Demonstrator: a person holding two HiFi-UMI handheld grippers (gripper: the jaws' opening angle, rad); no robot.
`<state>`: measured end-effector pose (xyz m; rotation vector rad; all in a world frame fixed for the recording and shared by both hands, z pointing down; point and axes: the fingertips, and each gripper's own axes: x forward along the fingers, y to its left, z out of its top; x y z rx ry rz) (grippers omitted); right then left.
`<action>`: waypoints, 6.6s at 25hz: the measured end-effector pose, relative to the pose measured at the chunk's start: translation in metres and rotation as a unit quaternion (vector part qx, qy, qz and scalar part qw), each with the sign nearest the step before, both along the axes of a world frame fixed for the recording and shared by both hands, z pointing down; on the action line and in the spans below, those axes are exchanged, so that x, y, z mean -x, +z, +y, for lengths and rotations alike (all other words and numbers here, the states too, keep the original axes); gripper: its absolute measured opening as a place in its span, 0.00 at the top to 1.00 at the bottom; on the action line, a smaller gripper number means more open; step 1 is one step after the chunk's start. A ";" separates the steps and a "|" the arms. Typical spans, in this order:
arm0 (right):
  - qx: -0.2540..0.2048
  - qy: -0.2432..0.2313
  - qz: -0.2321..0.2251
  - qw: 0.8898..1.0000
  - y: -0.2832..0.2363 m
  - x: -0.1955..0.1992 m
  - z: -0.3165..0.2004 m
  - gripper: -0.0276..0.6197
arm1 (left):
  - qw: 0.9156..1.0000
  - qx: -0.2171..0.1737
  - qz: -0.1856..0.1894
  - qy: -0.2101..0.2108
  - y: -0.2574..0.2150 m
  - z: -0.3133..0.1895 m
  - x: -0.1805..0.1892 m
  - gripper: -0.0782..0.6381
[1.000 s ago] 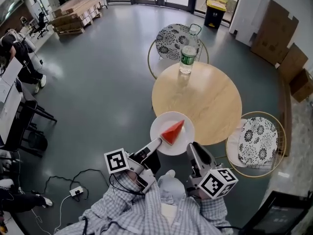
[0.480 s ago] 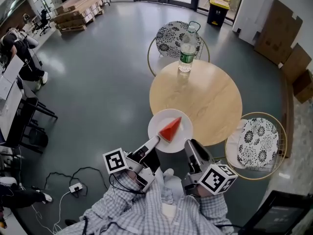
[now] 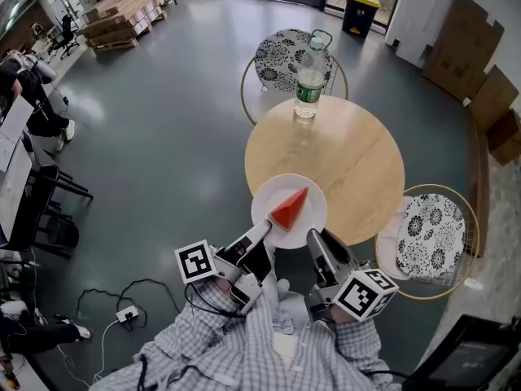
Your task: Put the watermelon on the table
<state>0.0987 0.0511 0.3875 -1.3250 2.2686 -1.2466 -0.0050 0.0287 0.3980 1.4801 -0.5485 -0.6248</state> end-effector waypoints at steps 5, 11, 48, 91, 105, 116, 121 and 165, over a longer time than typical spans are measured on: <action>0.009 0.002 0.002 1.000 0.009 -0.008 -0.033 0.80 | 1.000 0.000 -0.010 0.010 0.006 -0.036 -0.010 0.83; 0.016 -0.006 0.007 1.000 0.021 -0.006 -0.068 0.80 | 1.000 0.008 -0.017 0.013 0.017 -0.071 -0.009 0.83; 0.156 -0.029 0.032 0.987 0.151 0.039 -0.245 0.80 | 0.995 0.078 -0.066 0.021 0.144 -0.247 0.036 0.84; 0.257 -0.024 0.050 0.965 0.228 0.037 -0.270 0.78 | 0.971 0.173 -0.161 0.022 0.229 -0.281 0.040 0.85; -0.067 -0.315 0.555 0.766 0.208 0.085 -0.242 0.78 | 0.971 0.176 -0.159 0.026 0.229 -0.283 0.038 0.85; -0.179 -0.402 0.697 0.566 0.229 0.105 -0.245 0.87 | 0.971 0.180 -0.158 0.027 0.230 -0.283 0.036 0.85; -0.169 -0.408 0.696 0.566 0.230 0.104 -0.245 0.88 | 0.968 0.170 -0.182 0.043 0.229 -0.284 0.034 0.85; 0.053 -0.099 0.253 0.961 0.166 0.040 -0.249 0.95 | 0.971 0.036 -0.232 0.052 0.161 -0.247 0.058 0.88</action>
